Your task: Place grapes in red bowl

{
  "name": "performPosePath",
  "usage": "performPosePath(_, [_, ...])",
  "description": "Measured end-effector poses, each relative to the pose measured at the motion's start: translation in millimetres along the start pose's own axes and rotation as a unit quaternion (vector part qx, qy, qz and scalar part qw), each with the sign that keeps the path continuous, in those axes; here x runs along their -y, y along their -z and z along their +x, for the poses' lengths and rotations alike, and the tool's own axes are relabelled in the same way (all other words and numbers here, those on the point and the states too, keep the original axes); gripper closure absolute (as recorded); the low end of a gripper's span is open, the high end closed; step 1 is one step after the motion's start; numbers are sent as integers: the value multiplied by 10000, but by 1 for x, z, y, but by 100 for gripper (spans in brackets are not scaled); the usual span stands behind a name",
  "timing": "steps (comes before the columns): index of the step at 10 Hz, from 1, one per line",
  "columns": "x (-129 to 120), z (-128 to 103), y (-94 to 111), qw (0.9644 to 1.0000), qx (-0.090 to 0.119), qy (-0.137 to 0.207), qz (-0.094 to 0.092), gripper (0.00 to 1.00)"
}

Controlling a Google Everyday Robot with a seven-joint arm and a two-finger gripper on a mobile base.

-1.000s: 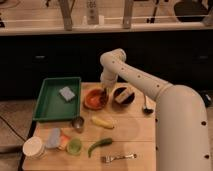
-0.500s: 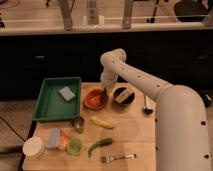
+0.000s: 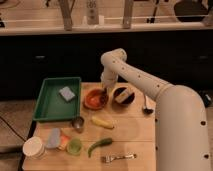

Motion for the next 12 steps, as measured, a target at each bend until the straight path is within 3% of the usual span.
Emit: performPosePath(12, [-2, 5, 1, 10000, 27, 11, 15, 100])
